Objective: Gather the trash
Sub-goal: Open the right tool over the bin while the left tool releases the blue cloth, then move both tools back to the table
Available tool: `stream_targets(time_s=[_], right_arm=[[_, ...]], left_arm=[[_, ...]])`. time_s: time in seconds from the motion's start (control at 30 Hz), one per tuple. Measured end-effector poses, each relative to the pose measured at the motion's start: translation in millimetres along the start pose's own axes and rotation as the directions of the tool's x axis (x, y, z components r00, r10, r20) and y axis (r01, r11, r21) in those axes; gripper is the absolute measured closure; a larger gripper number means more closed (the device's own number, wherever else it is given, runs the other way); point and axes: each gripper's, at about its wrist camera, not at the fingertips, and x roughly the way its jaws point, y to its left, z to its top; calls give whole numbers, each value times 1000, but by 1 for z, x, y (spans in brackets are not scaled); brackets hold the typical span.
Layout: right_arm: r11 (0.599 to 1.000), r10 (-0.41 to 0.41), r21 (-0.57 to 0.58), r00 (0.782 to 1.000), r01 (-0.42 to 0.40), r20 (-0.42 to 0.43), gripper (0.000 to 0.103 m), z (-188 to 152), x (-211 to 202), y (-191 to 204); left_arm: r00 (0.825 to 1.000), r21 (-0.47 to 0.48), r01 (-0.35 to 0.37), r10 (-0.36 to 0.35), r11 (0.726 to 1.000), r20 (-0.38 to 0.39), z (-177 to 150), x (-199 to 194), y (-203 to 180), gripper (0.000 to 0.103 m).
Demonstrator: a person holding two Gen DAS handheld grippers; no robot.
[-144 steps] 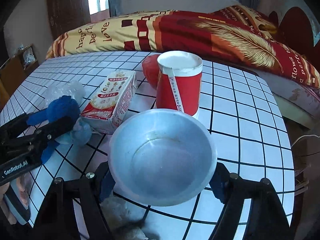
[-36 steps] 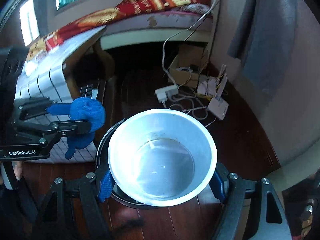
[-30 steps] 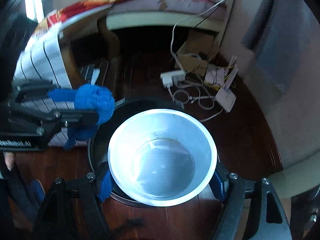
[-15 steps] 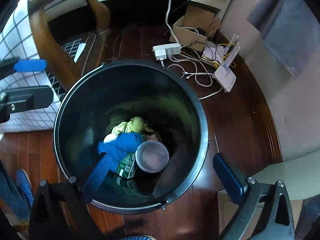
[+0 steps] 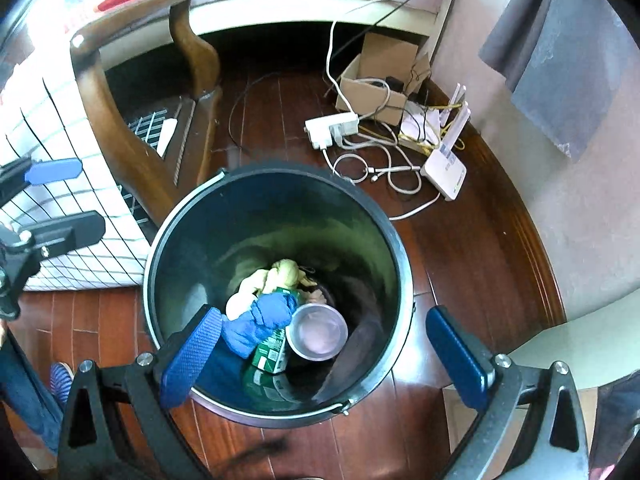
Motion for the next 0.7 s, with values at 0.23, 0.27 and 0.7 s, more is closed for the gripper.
stream_targets(time_s=[0.23,0.27,0.7], right_arm=[[999,24,33,996,-26,83,0,12,-37,4],[999,25,34,995,-29,92,0,14,-41,5],[998,54,-27,982,-49,179,0,32,-79,39]], left_arm=[[994,-9,-41,41,999,102,4,-35,3,0],[993,-10,-44,44,999,106,4,-38,4,0],[981,-47,-83,90,995,172,-2,-83,29,0]])
